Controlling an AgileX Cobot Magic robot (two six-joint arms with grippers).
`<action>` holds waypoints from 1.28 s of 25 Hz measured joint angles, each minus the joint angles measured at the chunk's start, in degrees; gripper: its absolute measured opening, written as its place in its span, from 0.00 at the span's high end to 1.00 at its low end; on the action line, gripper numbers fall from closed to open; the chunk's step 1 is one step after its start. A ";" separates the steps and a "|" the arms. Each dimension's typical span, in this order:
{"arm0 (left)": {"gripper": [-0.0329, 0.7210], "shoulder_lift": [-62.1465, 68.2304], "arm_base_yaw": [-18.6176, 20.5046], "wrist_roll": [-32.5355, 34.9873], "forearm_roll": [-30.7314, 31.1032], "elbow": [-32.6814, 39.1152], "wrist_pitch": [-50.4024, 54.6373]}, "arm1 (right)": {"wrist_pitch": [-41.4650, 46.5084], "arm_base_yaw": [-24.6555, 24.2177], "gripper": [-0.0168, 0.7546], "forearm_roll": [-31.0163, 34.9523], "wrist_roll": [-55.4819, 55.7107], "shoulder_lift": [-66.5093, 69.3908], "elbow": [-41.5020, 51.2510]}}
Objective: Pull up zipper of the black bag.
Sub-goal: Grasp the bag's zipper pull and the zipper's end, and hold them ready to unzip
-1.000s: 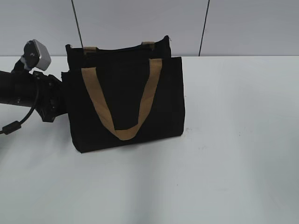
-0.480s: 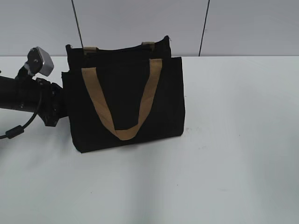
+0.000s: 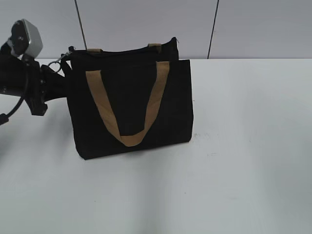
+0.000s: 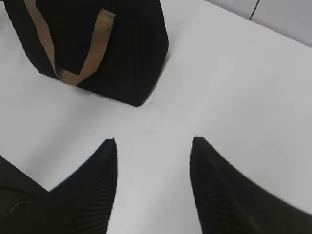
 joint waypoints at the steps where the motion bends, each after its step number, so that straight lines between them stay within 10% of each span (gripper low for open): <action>1: 0.92 -1.53 0.00 -1.29 1.49 0.00 -1.02 | -0.07 0.00 0.49 0.28 -0.67 0.00 0.00; 13: 0.92 -14.25 0.00 -5.06 4.93 0.00 -3.80 | 0.54 1.30 0.49 8.05 -7.11 7.52 -8.60; 32: 0.92 -17.38 0.00 -11.07 -6.78 0.00 -2.20 | -6.18 27.67 0.52 8.66 -15.14 42.20 -33.03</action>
